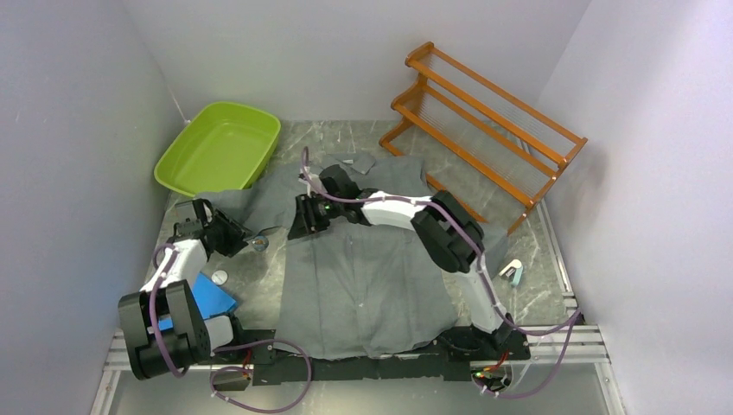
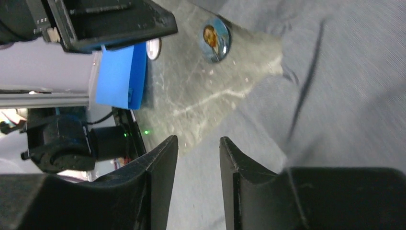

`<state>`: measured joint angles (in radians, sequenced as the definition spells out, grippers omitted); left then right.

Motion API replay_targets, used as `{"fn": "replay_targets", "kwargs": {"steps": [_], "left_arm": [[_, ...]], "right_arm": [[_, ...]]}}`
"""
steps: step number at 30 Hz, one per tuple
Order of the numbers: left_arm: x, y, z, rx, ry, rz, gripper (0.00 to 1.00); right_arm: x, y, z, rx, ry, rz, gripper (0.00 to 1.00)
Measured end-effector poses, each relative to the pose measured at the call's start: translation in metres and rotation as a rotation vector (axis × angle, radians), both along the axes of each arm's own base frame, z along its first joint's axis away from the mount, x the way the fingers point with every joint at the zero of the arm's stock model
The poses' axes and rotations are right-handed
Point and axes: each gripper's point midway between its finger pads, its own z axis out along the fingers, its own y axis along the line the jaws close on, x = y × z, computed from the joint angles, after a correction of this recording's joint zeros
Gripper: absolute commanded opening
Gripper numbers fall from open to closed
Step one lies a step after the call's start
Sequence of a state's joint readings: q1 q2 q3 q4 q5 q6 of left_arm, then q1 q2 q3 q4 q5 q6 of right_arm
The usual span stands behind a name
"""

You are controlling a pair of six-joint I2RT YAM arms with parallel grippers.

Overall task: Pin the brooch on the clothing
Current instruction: Pick up the brooch from the center of the board.

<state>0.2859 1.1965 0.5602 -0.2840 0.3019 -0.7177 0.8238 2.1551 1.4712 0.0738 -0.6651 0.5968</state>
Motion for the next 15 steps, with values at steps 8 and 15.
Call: {"fn": "replay_targets", "kwargs": {"steps": [8,15], "left_arm": [[0.003,-0.002,-0.015,-0.027,0.029,-0.026,0.44],[0.002,-0.004,-0.033,-0.035,0.073,-0.058,0.36]], "right_arm": [[-0.001,0.052,-0.017,0.055,0.082,0.066,0.32],[-0.003,0.058,-0.043,0.040,0.161,0.053,0.27]]}}
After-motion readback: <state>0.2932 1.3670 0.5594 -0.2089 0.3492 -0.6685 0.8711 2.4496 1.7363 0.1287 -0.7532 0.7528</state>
